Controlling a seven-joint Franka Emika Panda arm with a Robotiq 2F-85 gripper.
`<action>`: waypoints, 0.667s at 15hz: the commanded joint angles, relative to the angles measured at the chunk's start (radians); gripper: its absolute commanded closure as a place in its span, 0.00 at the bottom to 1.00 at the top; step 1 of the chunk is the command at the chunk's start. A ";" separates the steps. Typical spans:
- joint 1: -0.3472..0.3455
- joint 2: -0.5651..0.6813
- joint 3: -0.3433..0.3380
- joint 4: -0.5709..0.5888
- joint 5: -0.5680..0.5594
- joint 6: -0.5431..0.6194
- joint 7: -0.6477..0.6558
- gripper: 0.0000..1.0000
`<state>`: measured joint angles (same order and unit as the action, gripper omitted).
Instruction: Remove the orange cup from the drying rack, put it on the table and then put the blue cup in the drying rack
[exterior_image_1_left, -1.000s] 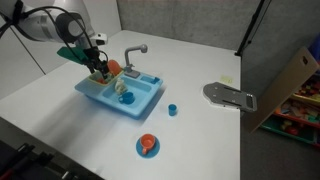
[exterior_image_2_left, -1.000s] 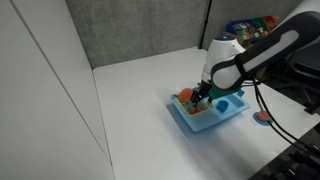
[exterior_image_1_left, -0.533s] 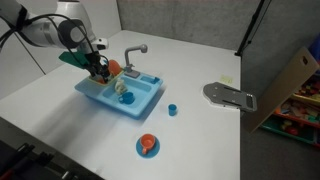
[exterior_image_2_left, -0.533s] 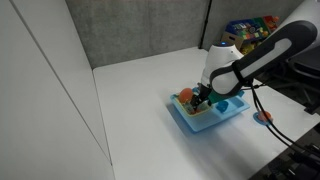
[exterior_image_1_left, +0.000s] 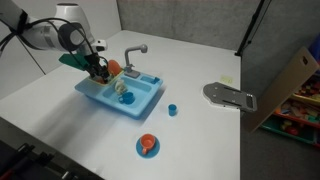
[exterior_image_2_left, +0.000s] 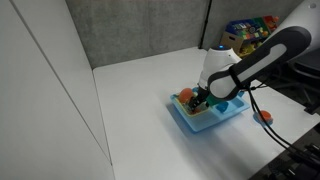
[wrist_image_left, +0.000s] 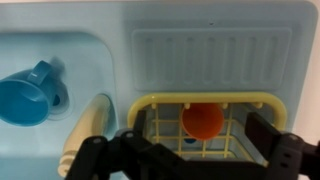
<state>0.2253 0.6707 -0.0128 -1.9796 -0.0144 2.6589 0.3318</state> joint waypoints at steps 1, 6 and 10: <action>0.012 0.025 -0.014 0.035 -0.017 0.015 -0.019 0.00; 0.006 0.049 -0.007 0.055 -0.012 0.031 -0.045 0.00; 0.006 0.066 -0.005 0.068 -0.010 0.036 -0.056 0.00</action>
<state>0.2276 0.7133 -0.0139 -1.9409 -0.0162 2.6878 0.2977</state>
